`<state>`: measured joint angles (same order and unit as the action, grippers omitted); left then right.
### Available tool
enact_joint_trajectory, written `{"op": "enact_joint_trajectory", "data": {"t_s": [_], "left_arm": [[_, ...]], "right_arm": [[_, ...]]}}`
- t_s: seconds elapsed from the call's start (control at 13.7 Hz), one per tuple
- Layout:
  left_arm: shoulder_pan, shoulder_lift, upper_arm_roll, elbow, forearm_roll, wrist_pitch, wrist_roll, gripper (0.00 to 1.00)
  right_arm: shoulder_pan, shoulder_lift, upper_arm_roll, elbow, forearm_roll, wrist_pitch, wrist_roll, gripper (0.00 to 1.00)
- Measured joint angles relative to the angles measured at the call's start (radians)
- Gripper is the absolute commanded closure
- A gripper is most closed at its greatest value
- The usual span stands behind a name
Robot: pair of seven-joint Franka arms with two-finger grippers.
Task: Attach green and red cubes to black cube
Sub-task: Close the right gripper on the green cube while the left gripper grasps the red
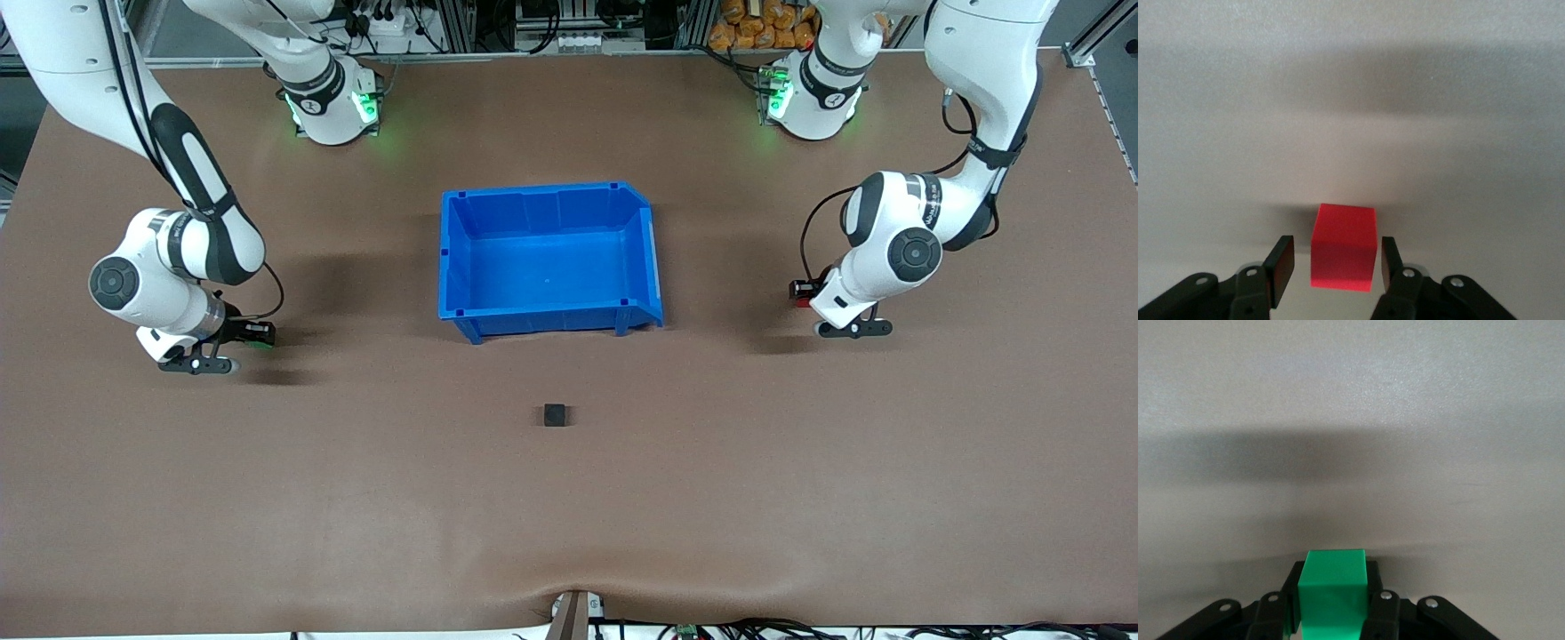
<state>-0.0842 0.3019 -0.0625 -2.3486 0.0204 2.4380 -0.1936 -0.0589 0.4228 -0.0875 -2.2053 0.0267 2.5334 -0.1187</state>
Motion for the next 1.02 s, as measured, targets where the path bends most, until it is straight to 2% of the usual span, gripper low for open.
{"op": "enact_joint_trajectory", "data": {"t_s": [0.15,0.29,0.36,0.44,0.51,0.8,1.02], "left_arm": [[0.000,0.006,0.000,0.000,0.000,0.015,0.000,0.44],[0.000,0.017,0.000,0.000,0.000,0.030,0.000,0.57],[0.001,0.022,0.000,0.000,0.000,0.034,0.000,0.68],[0.002,0.024,0.000,0.000,0.000,0.035,0.000,0.86],[0.003,0.024,0.000,0.000,0.000,0.036,0.000,1.00],[0.003,0.023,0.000,0.003,0.000,0.039,0.000,1.00],[0.002,0.014,-0.004,0.016,-0.063,0.042,-0.003,1.00]], "right_arm": [[0.000,0.000,0.000,0.000,0.000,0.000,0.000,1.00],[0.000,0.000,0.000,0.000,0.000,0.000,0.000,1.00],[0.000,0.000,0.000,0.000,0.000,0.000,0.000,1.00],[0.000,0.000,0.000,0.000,0.000,0.000,0.000,1.00],[0.000,0.000,0.000,0.000,0.000,0.000,0.000,1.00],[0.000,0.000,0.000,0.003,0.000,0.000,-0.005,1.00],[0.000,-0.008,0.000,0.015,0.000,-0.023,-0.023,1.00]]}}
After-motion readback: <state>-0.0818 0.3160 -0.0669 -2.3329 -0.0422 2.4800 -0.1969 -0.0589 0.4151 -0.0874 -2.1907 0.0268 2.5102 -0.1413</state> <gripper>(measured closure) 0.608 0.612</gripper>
